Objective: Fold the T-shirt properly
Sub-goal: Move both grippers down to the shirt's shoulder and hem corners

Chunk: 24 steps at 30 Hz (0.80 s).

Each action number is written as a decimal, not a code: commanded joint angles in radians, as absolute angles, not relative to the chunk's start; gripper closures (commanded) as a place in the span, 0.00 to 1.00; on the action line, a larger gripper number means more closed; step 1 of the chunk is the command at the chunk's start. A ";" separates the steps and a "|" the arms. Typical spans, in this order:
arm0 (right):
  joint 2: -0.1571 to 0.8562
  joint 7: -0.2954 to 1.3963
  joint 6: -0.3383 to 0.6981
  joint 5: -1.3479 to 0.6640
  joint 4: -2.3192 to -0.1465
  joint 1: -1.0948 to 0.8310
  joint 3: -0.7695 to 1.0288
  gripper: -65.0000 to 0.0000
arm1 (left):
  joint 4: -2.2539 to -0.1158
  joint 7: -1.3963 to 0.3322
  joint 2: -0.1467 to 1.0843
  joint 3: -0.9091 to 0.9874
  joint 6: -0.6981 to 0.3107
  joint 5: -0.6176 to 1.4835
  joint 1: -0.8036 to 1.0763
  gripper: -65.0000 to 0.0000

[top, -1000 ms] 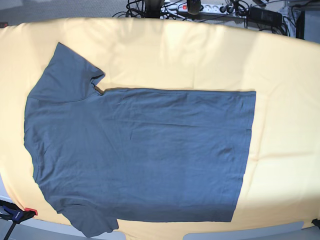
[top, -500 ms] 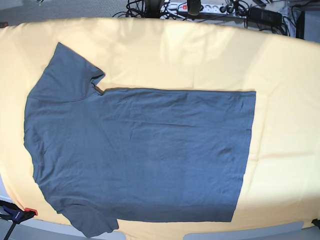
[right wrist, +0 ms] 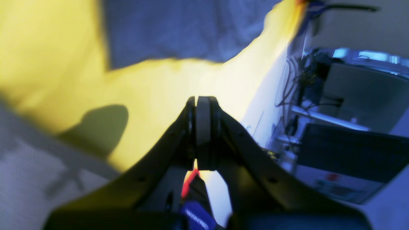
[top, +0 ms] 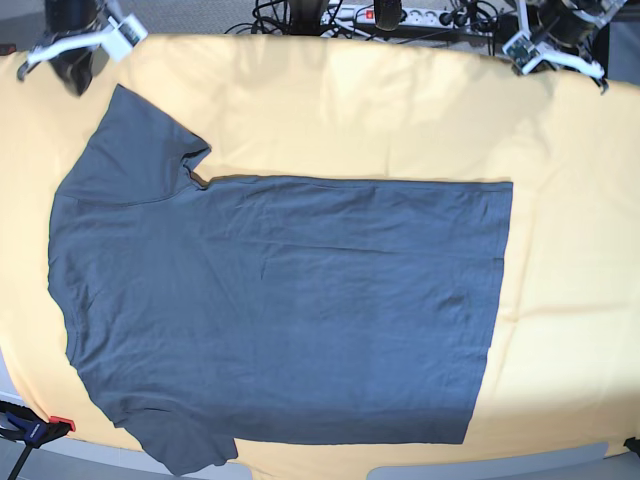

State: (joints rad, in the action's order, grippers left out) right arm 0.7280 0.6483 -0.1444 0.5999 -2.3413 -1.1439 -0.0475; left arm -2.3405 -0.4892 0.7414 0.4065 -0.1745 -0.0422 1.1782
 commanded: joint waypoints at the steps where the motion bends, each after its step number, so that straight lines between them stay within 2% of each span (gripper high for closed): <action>1: 0.735 0.616 -0.142 0.578 -2.356 -1.125 -0.019 1.00 | -2.356 -0.455 0.765 0.414 -0.164 -0.044 1.164 1.00; 8: 0.733 0.490 0.051 0.260 -2.356 -0.946 0.053 1.00 | -2.356 -0.361 0.861 0.413 -0.281 -0.007 0.976 1.00; 12: 0.731 0.470 0.072 0.210 -2.356 -0.900 0.053 1.00 | -2.280 -0.297 0.912 0.413 -0.350 -0.006 0.894 1.00; 13: 0.731 0.470 0.071 0.209 -2.356 -0.897 0.053 1.00 | -2.251 -0.273 0.928 0.413 -0.376 -0.006 0.878 0.98; 16: 0.728 0.472 0.072 0.209 -2.356 -0.897 0.053 1.00 | -2.160 -0.188 0.976 0.413 -0.450 -0.007 0.832 0.70; 18: 0.725 0.474 0.072 0.209 -2.356 -0.897 0.053 1.00 | -2.098 -0.123 1.004 0.407 -0.465 -0.008 0.790 0.56; 20: 0.725 0.474 0.072 0.209 -2.356 -0.897 0.053 1.00 | -2.043 -0.084 1.035 0.391 -0.464 -0.008 0.746 0.51; 24: 0.690 0.474 0.072 0.208 -2.356 -0.897 0.053 1.00 | -1.948 -0.057 1.105 0.302 -0.464 -0.063 0.649 0.51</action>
